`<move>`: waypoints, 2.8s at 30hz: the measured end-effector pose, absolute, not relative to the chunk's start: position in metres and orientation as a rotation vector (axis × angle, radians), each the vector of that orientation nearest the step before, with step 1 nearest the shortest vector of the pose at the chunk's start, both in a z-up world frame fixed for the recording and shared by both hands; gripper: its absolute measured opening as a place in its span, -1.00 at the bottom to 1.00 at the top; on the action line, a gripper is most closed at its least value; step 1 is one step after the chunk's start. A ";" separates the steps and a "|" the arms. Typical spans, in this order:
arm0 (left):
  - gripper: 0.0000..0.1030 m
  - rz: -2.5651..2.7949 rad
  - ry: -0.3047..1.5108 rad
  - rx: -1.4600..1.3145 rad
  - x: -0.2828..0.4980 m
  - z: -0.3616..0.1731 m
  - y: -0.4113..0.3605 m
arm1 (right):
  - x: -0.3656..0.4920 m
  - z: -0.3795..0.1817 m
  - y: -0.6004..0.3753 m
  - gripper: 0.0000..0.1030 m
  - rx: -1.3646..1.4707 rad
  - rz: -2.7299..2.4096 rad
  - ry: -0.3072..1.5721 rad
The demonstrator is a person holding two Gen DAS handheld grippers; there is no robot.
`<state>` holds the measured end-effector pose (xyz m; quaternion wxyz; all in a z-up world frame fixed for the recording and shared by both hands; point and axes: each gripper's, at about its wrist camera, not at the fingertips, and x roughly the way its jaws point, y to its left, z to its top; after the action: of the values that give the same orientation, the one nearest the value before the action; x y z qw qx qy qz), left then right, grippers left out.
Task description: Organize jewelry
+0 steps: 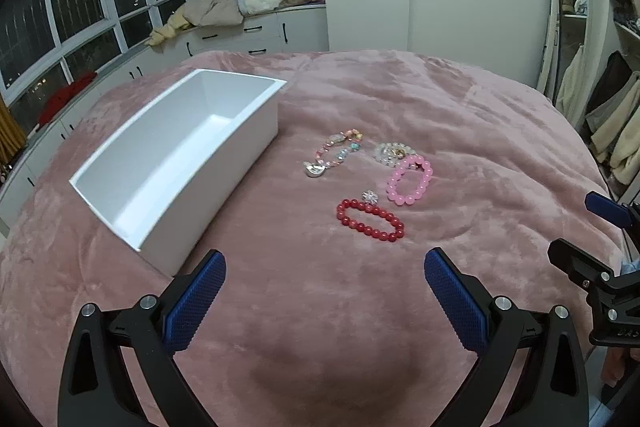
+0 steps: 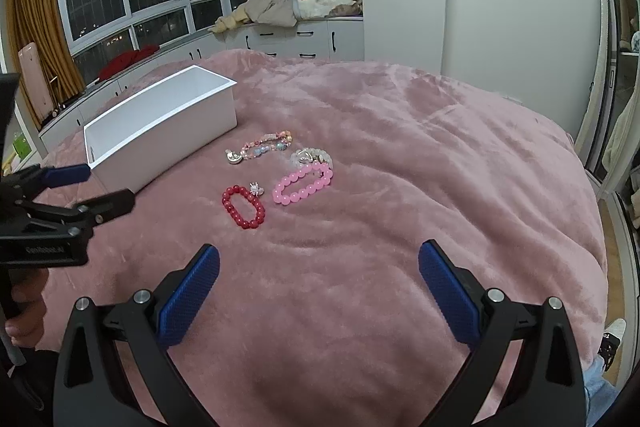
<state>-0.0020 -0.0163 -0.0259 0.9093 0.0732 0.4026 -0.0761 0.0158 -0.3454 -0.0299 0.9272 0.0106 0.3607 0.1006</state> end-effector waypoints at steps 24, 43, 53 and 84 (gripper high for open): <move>0.54 -0.380 0.897 0.089 0.079 -0.118 -0.046 | 0.127 -0.077 -0.348 0.44 0.296 0.311 0.851; -0.57 -0.319 0.981 0.112 0.120 -0.150 -0.059 | 0.197 -0.137 -0.332 -0.76 0.326 0.307 0.944; -0.71 -0.266 1.038 0.089 0.118 -0.142 -0.052 | 0.165 -0.096 -0.339 -0.76 0.356 0.368 0.848; -0.71 -0.167 0.815 0.114 0.133 0.015 0.011 | 0.169 0.003 -0.270 -0.76 0.201 0.497 0.741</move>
<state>0.1328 0.0112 0.0150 0.9132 0.0551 0.3955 -0.0810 0.1688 -0.2702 0.0027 0.8973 0.0972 0.3575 0.2401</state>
